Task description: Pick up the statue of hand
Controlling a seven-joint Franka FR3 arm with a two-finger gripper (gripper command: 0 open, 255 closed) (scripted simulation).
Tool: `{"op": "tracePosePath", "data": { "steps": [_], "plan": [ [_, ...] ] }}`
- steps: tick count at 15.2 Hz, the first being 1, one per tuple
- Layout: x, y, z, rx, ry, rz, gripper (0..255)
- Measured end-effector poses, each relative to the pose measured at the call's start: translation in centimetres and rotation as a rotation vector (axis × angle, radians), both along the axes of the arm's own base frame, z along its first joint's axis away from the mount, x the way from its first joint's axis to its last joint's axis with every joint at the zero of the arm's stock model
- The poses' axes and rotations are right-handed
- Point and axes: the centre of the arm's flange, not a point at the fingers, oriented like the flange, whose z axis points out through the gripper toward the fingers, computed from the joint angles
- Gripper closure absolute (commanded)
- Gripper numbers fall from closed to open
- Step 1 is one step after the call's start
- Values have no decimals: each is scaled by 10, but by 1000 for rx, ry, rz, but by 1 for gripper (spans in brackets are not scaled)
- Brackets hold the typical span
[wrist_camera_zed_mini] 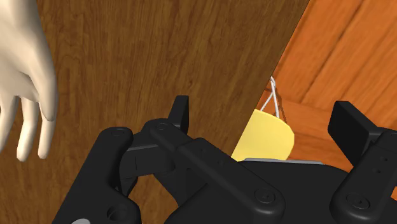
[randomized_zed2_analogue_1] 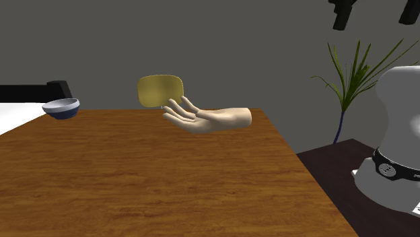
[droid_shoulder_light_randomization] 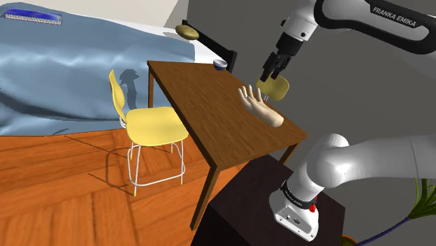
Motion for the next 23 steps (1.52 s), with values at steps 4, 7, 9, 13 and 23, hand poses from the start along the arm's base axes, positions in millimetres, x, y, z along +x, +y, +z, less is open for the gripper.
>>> {"op": "tracePosePath", "data": {
  "steps": [4,7,9,13,23],
  "plan": [
    [3,-22,-17,0,-7,8,0],
    [12,-48,-37,1,-19,20,0],
    [19,-70,-52,1,-27,28,0],
    [30,-115,-81,1,-42,45,0],
    [62,-219,-158,4,-82,88,0]
  ]
}}
